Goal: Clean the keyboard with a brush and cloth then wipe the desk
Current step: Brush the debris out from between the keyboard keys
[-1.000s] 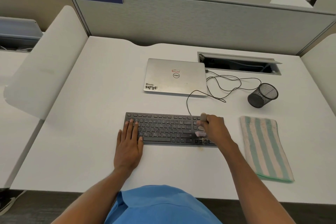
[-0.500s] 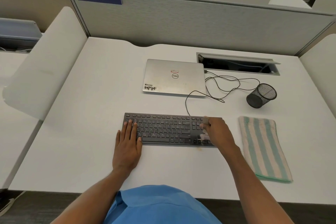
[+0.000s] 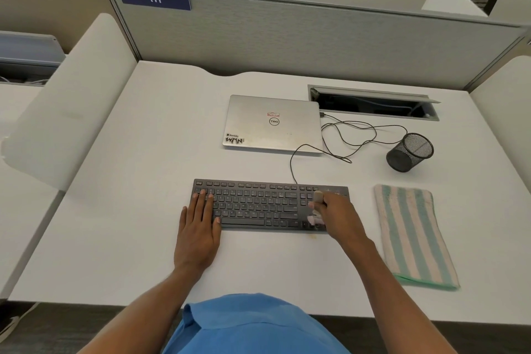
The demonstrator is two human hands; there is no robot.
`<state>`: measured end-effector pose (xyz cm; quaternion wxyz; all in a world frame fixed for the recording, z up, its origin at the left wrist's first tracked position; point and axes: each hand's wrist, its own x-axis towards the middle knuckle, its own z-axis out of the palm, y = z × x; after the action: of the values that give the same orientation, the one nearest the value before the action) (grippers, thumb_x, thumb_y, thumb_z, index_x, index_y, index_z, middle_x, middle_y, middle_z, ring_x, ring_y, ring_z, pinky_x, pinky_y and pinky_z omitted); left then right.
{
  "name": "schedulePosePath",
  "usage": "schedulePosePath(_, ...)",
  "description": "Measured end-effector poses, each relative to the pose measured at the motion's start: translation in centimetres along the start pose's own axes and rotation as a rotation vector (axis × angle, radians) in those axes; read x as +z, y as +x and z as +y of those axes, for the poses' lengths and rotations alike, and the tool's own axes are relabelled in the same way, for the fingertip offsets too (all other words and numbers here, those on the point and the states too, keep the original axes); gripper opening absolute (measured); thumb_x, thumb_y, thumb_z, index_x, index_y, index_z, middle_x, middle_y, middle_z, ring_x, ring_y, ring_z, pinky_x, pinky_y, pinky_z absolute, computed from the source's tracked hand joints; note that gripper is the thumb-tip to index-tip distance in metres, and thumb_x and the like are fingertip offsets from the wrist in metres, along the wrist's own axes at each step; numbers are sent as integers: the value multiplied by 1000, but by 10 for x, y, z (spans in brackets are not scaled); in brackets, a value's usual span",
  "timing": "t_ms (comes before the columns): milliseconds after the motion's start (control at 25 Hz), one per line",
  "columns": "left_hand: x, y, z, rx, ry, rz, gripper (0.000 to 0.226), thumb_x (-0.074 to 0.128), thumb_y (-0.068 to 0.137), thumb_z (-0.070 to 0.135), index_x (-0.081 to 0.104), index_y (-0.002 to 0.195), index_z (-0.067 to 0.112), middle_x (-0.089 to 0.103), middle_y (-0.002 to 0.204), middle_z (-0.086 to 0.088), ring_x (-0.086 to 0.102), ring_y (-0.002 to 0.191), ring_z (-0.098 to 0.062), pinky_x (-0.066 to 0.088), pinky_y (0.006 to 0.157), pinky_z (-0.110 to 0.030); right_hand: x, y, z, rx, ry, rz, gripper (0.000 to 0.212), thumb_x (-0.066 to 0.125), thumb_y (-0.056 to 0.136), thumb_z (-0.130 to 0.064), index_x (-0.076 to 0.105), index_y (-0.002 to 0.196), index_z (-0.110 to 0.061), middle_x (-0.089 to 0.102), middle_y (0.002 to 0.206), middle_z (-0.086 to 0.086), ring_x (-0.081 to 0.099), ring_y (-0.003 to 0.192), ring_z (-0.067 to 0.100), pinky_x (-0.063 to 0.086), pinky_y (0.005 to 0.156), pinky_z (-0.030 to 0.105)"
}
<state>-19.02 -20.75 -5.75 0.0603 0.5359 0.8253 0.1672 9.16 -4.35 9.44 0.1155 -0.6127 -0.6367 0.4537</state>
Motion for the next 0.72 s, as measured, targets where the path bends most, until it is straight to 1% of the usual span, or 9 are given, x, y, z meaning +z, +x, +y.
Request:
schedulePosePath(80, 0, 0, 1, 0, 0, 4, 65, 25, 108, 39, 23, 168, 13, 14, 177, -2, 4, 164, -16, 16, 131, -50, 2, 0, -4, -24, -30, -4, 37, 56, 99, -12, 58, 64, -26, 62, 68, -19, 66, 62, 3, 61, 74, 26)
schedulePosePath(120, 0, 0, 1, 0, 1, 4, 65, 25, 108, 38, 24, 168, 13, 14, 177, -2, 4, 164, -16, 16, 131, -50, 5, -1, -8, -48, -14, -24, 39, 57, 98, -12, 59, 63, -27, 64, 67, -16, 66, 59, 4, 62, 76, 32)
schedulePosePath(200, 0, 0, 1, -1, 2, 4, 65, 25, 108, 38, 24, 167, 13, 14, 177, -2, 4, 164, -16, 16, 131, -50, 11, -4, -15, -57, 42, -97, 24, 58, 95, -17, 60, 71, -17, 69, 78, 0, 73, 64, 19, 62, 77, 51)
schedulePosePath(280, 0, 1, 0, 1, -5, 6, 65, 25, 108, 38, 24, 167, 13, 14, 177, -2, 3, 164, -16, 16, 132, -50, 15, -3, -10, -67, 42, -129, 22, 58, 86, -31, 57, 75, -12, 67, 82, 8, 73, 69, 30, 60, 73, 59)
schedulePosePath(360, 0, 1, 0, 2, -8, 7, 65, 24, 108, 39, 24, 167, 13, 14, 177, -1, 3, 164, -16, 16, 132, -50, 9, -5, -8, -27, 37, -94, 19, 53, 91, -27, 57, 75, -17, 71, 89, 0, 74, 76, 32, 61, 70, 48)
schedulePosePath(440, 0, 0, 0, 3, -7, 10, 65, 25, 108, 39, 24, 168, 13, 14, 177, -1, 4, 164, -16, 16, 131, -50, 0, -6, -5, 38, -8, -29, 21, 47, 97, -19, 60, 80, -21, 74, 96, -9, 76, 76, 25, 55, 67, 34)
schedulePosePath(520, 1, 0, 0, 4, -7, 9, 65, 25, 108, 39, 24, 168, 14, 14, 177, -1, 4, 164, -16, 16, 132, -50, -6, -4, -3, 37, -55, 5, 19, 49, 96, -17, 62, 83, -15, 73, 87, -15, 75, 68, 22, 59, 74, 39)
schedulePosePath(600, 1, 1, 0, 5, -7, 11, 65, 26, 108, 39, 24, 168, 14, 15, 177, -2, 4, 164, -16, 16, 131, -50, 1, 0, -5, -6, 29, -26, 19, 53, 95, -12, 58, 77, -7, 70, 72, -16, 67, 57, 17, 62, 78, 48)
schedulePosePath(720, 0, 0, 0, 6, -11, 17, 64, 26, 108, 38, 25, 167, 13, 16, 176, -2, 6, 164, -17, 16, 131, -50, 16, -3, -14, -64, -63, -69, 30, 57, 98, -16, 55, 67, -17, 67, 63, -6, 62, 52, 0, 53, 65, 31)
